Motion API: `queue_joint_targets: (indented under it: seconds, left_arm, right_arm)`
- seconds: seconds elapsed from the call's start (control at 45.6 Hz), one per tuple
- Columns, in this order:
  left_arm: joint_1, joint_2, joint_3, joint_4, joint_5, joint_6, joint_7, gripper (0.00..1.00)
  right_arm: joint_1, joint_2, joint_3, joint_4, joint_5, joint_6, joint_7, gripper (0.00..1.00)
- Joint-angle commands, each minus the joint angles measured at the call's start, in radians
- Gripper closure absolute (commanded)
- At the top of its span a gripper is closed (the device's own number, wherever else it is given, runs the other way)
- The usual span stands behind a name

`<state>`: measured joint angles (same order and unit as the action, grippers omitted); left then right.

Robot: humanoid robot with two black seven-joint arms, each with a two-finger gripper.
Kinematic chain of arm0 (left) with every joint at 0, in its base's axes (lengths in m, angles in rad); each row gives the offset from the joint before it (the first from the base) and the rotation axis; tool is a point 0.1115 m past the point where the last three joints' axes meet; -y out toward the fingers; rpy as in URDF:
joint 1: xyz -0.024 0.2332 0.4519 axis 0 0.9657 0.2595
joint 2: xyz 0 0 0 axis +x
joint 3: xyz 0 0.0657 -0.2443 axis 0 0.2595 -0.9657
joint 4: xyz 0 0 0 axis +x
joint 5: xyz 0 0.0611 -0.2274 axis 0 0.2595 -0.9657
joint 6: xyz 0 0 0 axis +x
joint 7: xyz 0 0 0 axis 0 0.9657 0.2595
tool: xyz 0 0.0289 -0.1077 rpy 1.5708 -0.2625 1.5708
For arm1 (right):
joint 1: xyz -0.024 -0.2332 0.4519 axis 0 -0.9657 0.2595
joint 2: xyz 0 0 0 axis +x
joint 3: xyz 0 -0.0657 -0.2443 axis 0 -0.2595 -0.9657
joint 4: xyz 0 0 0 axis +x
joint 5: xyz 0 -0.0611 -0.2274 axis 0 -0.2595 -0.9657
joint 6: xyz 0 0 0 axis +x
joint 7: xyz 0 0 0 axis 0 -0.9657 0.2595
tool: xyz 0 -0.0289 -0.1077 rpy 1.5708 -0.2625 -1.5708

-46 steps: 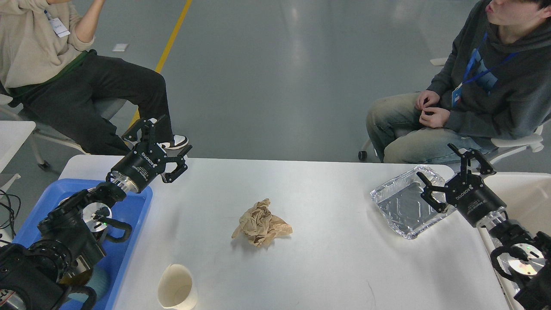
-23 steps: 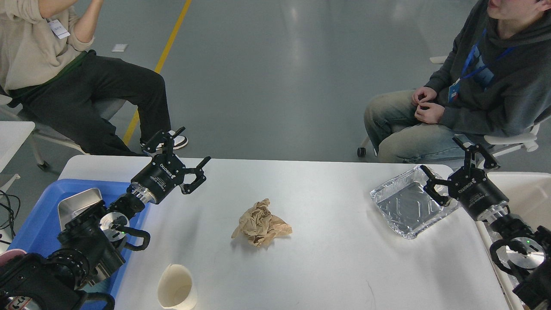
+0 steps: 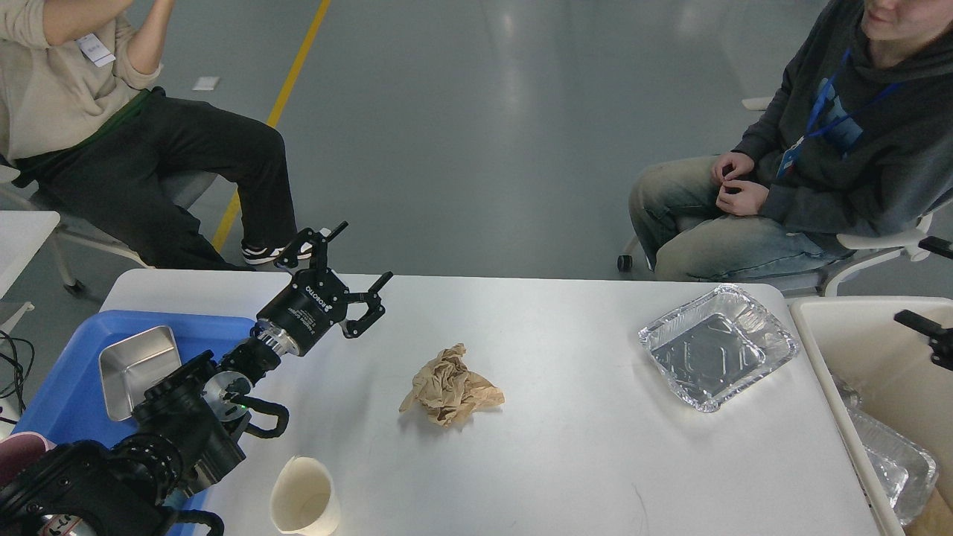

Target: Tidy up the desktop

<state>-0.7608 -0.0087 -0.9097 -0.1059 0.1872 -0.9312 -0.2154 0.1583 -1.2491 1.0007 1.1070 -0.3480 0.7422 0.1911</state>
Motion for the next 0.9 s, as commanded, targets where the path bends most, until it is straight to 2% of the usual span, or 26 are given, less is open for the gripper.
queue_joint_targets:
  seconds: [0.0,0.088,0.241,0.373,0.504,0.57,0.614,0.679,0.767,0.811,0.877]
  left_arm:
    - [0.001,-0.010,0.002,0.000,0.000,0.002,-0.013,0.02]
    - [0.001,-0.011,0.002,0.000,0.001,0.000,-0.021,0.02]
    - [0.017,-0.010,0.002,0.000,0.001,0.000,-0.036,0.02]
    - [0.029,-0.011,0.000,0.000,0.001,0.000,-0.041,0.02]
    - [0.032,-0.001,0.000,0.000,0.000,0.000,-0.059,0.02]
    - [0.034,0.006,0.003,0.000,0.001,0.003,-0.059,0.02]
    - [0.034,0.007,0.002,0.000,0.000,0.003,-0.061,0.02]
    - [0.038,0.010,0.002,0.000,-0.002,0.005,-0.062,0.02]
    - [0.046,0.018,0.000,0.000,-0.005,0.008,-0.065,0.02]
    - [0.047,0.019,0.000,0.000,-0.005,0.009,-0.067,0.02]
    - [0.049,0.018,0.002,0.000,-0.005,0.012,-0.067,0.02]
  right_arm:
    - [-0.123,-0.257,-0.013,0.114,-0.014,0.006,0.001,0.00]
    - [-0.149,-0.390,-0.057,0.135,-0.037,0.029,0.005,0.00]
    - [-0.148,-0.529,-0.123,0.182,-0.043,0.063,0.010,0.00]
    - [-0.146,-0.556,-0.135,0.211,-0.046,0.063,0.008,0.00]
    - [-0.146,-0.532,-0.120,0.194,-0.103,0.001,0.001,0.00]
    - [-0.154,-0.463,-0.111,0.168,-0.155,-0.061,-0.005,0.00]
    - [-0.151,-0.408,-0.082,0.159,-0.198,-0.084,-0.030,0.00]
    - [-0.149,-0.317,-0.010,0.143,-0.311,-0.090,-0.109,0.00]
    - [-0.113,-0.140,0.056,0.100,-0.460,-0.090,-0.211,0.00]
    - [-0.059,-0.057,0.056,0.059,-0.529,-0.084,-0.242,0.00]
    - [0.030,0.069,0.049,-0.025,-0.626,-0.072,-0.260,0.00]
